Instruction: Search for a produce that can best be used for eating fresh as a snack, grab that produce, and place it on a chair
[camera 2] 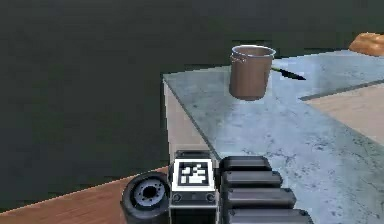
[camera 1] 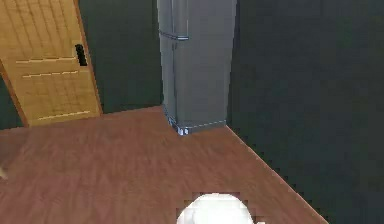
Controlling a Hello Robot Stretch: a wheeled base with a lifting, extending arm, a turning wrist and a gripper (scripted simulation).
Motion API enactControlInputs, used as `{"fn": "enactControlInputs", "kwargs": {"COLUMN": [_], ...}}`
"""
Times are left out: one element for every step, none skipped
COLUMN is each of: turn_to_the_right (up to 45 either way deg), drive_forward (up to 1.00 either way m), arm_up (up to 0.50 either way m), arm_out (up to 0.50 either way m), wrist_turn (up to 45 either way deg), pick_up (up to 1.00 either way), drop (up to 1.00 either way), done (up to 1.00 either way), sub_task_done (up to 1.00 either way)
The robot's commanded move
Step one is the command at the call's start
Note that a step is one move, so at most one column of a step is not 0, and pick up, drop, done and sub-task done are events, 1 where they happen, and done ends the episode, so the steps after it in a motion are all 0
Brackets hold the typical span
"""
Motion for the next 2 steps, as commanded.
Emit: {"fn": "enactControlInputs", "kwargs": {"turn_to_the_right": [-39.0, 0.0], "drive_forward": [0.0, 0.45], "arm_up": [0.0, 0.0], "arm_out": [0.0, 0.0], "wrist_turn": [0.0, 0.0], "pick_up": [0.0, 0.0], "drop": [0.0, 0.0], "done": [0.0, 0.0], "sub_task_done": [0.0, 0.0]}}
